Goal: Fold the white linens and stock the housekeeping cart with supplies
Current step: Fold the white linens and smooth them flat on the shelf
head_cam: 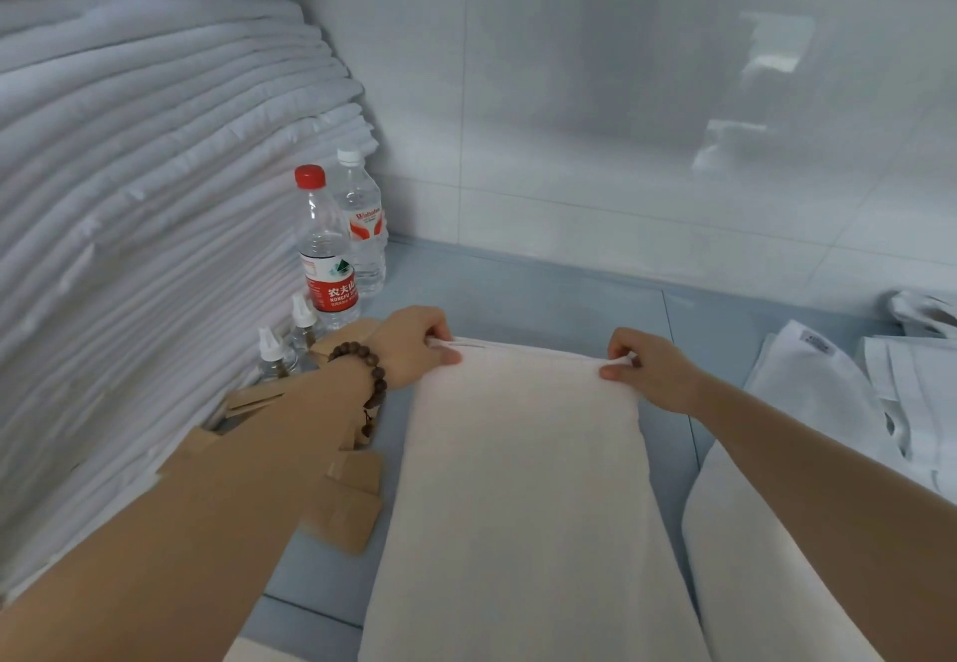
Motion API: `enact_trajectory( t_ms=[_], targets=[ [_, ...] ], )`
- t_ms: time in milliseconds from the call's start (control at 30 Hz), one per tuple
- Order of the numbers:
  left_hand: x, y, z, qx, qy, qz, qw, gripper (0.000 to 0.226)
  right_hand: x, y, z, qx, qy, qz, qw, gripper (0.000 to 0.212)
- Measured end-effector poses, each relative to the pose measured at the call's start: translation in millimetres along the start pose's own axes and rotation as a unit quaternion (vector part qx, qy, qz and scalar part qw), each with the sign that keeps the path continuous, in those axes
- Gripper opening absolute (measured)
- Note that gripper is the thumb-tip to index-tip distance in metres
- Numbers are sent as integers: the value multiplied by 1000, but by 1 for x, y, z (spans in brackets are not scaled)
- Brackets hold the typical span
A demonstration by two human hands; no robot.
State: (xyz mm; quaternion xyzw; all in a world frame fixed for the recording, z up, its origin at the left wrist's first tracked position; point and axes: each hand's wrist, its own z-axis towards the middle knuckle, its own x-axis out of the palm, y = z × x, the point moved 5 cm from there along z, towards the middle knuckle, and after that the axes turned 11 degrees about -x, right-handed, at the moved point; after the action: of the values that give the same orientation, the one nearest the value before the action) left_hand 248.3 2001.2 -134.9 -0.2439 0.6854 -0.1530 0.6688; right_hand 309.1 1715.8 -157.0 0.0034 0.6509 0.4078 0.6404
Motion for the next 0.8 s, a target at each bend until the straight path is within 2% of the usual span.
enact_trajectory(
  t_ms=[267, 433, 600, 700, 800],
  targets=[
    [-39, -32, -55, 38, 9, -105, 994, 18, -41, 33, -40, 21, 14, 35, 999, 18],
    [-83, -71, -106, 105, 9, -144, 984, 22, -88, 82, -87, -13, 26, 94, 995, 22],
    [-123, -95, -165, 120, 10, -157, 980, 14, -118, 140, -144, -13, 10, 86, 996, 23],
    [-139, -98, -203, 127, 16, -163, 978, 13, -117, 172, -184, 28, 73, 109, 991, 27],
    [-148, -98, -234, 130, 21, -150, 980, 15, -115, 214, -225, 34, 145, 45, 988, 41]
  ],
)
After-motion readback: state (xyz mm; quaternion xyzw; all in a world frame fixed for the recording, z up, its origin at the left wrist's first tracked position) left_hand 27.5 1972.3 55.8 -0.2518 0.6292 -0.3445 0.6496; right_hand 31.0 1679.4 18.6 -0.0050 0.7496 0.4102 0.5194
